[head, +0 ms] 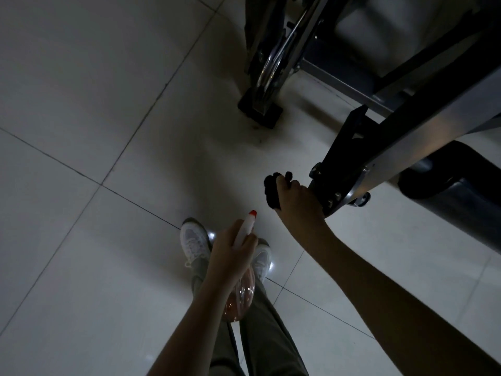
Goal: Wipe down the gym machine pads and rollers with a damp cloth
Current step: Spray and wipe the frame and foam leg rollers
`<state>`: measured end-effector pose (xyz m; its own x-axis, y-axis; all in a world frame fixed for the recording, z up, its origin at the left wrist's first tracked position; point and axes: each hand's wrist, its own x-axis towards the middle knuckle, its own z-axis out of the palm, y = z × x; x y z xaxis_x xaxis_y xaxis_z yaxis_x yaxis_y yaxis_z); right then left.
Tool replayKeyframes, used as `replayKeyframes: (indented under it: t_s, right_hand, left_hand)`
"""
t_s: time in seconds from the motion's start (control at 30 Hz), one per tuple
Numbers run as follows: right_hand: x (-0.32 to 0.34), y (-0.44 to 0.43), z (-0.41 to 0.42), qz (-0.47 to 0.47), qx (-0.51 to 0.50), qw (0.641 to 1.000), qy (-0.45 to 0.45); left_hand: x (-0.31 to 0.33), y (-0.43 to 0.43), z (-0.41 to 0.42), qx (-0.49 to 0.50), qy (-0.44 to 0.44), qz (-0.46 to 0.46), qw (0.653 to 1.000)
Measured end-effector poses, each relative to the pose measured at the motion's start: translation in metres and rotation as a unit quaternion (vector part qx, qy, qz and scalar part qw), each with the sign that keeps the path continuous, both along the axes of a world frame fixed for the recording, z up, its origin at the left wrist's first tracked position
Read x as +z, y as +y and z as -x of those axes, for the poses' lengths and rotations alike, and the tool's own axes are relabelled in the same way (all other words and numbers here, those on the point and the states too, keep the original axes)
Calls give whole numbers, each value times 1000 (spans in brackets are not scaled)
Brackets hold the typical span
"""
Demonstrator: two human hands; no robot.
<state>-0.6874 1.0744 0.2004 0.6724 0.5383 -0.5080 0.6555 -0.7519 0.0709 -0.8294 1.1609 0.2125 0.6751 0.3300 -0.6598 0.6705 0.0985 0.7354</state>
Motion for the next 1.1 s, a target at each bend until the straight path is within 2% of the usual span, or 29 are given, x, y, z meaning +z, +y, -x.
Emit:
replayKeyframes:
  t_s: [0.07,0.1,0.23,0.4,0.57,0.67,0.73,0.83,0.9,0.97,1.1]
  right_hand:
    - [2,6,4,17,16,998,-66]
    - [3,10,0,18,1,999,-46]
    - [8,16,-32,-36,-69,988,137]
    - [12,9,-35,-96,-76,972,202]
    - [3,9,-27,-148,-71,974,159]
    - [4,18,-26,-178,-179,960,118]
    - [3,21,-22,-190,-200,957,89]
    - [5,14,-14,-194,-159,962,108]
    - [7,7,-9,-150,-89,977,125]
    - [10,4,-5,-112,-49,987,107]
    - [13,12,3,-134,-75,983,101]
  left_hand:
    - [1,2,-3,5,-3,-3,1000]
    - [1,3,-5,6,-4,-3,1000]
    - [2,3,-9,20,-7,-5,1000]
    - [1,3,-10,30,-5,-1,1000]
    - [-1,2,-6,19,-7,-11,1000]
    - [0,4,-3,21,-6,-11,1000]
    - [3,3,-1,8,-10,-15,1000]
    - [7,3,1,-6,-1,-26,1000]
    - [12,5,0,-20,-8,-26,999]
    - [17,9,-3,-27,-12,-25,999]
    - [19,19,-3,-25,-23,-27,999]
